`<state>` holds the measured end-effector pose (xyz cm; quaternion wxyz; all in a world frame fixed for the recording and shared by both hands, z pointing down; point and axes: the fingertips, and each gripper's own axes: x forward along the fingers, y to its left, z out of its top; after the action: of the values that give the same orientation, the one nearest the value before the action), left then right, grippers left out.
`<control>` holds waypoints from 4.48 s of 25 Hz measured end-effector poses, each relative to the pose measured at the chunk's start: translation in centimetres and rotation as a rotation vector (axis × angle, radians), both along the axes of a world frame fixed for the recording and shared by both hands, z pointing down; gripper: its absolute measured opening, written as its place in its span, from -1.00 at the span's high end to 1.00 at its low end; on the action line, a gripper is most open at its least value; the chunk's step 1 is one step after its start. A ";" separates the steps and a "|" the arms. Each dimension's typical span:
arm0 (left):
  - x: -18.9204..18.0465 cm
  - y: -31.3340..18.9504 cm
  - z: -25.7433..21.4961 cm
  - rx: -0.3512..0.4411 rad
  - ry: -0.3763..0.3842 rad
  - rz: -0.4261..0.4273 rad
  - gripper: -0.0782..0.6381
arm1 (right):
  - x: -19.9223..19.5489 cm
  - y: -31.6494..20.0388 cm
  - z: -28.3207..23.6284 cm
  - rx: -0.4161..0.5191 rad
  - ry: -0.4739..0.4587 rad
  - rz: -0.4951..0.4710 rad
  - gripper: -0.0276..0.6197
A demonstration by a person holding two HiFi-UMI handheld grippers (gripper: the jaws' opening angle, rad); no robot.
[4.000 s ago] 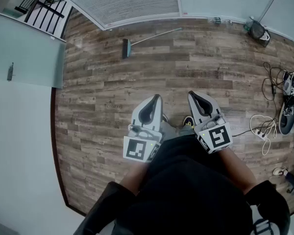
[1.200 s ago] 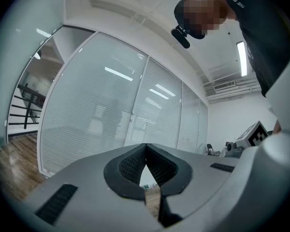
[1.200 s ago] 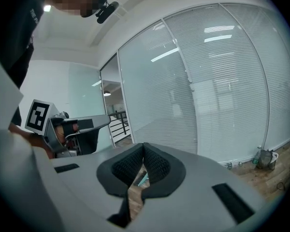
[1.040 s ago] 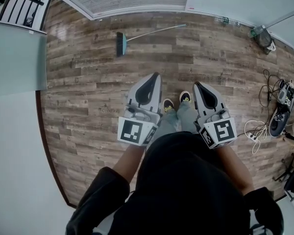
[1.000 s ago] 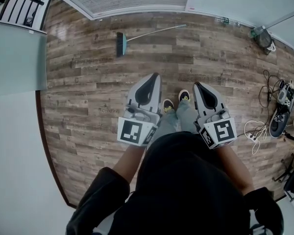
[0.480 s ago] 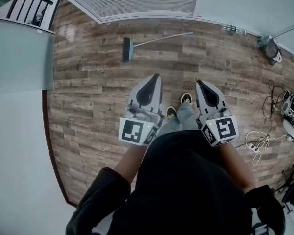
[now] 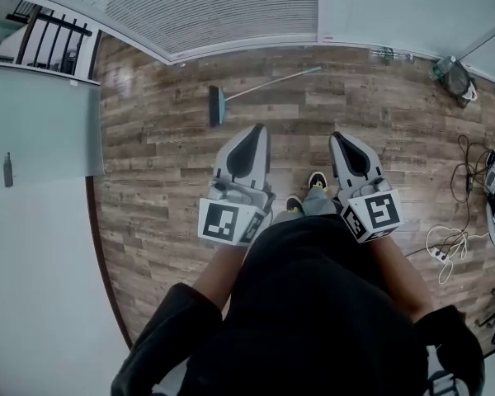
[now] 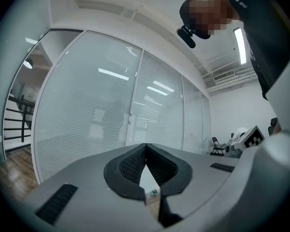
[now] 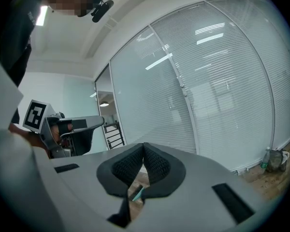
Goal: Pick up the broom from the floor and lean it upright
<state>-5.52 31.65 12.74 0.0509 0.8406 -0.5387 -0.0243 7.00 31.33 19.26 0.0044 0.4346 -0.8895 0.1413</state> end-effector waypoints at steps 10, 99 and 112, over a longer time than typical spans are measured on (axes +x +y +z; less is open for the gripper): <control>3.6 -3.5 -0.2 -0.003 -0.031 0.000 0.73 | 3.4 -4.8 0.6 -0.008 -0.045 0.018 0.87; -9.9 -40.5 1.6 -0.038 -0.018 -0.030 0.73 | -9.9 -42.5 4.7 -0.084 0.079 -0.065 0.87; -13.4 -45.8 3.7 0.009 0.011 0.167 0.73 | -14.1 -47.4 5.2 -0.074 0.127 -0.051 0.87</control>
<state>-18.89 -14.15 16.47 0.0521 0.8826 -0.4665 -0.0267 -7.09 -16.10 24.44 0.0807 0.4195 -0.8923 0.1460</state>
